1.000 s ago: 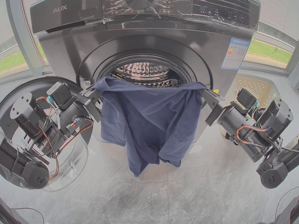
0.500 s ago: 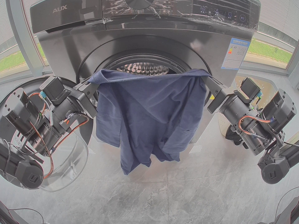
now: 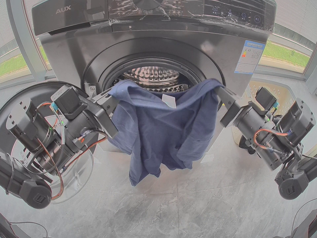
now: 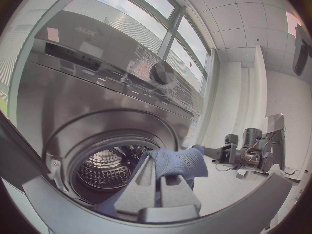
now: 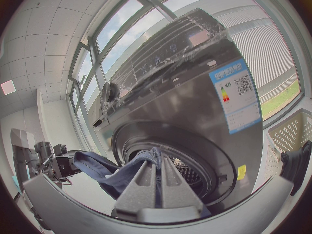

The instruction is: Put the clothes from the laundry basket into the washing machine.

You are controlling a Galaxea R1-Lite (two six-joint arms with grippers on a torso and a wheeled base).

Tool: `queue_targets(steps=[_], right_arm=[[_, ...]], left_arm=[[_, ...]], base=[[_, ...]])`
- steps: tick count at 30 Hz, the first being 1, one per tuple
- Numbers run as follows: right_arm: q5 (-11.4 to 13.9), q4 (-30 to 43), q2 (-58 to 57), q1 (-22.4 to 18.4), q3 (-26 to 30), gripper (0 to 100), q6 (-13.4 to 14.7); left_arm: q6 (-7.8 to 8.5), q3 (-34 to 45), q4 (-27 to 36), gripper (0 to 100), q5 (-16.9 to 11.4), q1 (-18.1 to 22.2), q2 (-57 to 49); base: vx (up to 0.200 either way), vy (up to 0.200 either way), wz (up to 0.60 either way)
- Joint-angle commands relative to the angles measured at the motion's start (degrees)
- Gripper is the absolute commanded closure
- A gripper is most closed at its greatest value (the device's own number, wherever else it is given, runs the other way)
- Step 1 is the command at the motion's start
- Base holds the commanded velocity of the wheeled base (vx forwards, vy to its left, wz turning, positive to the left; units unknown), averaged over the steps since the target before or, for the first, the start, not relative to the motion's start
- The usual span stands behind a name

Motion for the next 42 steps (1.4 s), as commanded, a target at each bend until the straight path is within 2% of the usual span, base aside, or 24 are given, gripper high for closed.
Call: queue_targets(steps=[1,8,9,12,16,24,31,35,42], right_arm=[[0.6,0.1,4.5,2.0,5.6,100,0.1],[1.9,-0.8,11.6,5.8,7.6,100,0.6],[1.9,-0.8,12.3,6.5,7.6,0,0.6],[1.9,-0.6,14.7,8.5,8.2,0,0.6],[1.7,0.1,18.3,10.1,11.6,0,0.4],[1.9,0.1,24.0,9.1,12.0,0,0.2],[2.1,0.2,29.9,6.7,3.5,0,-0.3],[2.3,0.5,32.8,5.2,-3.5,0,-0.9],[3.8,1.5,36.3,4.3,-13.0,0,-1.6]], left_arm=[[0.1,0.9,0.8,100,-0.4,-4.6,1.2],[0.01,-1.4,-0.6,100,0.2,-4.6,4.0],[0.01,-1.7,-0.7,100,0.3,-4.4,4.0],[-0.08,-2.9,-0.7,100,0.5,-4.2,3.7],[-0.17,-3.9,-0.6,100,0.5,-3.9,3.4],[-0.08,-4.1,-0.6,100,0.5,-3.9,3.0],[-0.08,-4.3,-0.8,100,0.5,-4.0,2.9],[-0.08,-4.3,-0.7,100,0.2,-4.4,1.5],[-0.08,-4.2,-0.7,100,-0.1,-4.5,0.5]], base=[[0.0,0.0,0.0],[0.0,0.0,0.0],[0.0,0.0,0.0],[0.0,0.0,0.0],[0.0,0.0,0.0],[0.0,0.0,0.0],[0.0,0.0,0.0],[0.0,0.0,0.0],[0.0,0.0,0.0]])
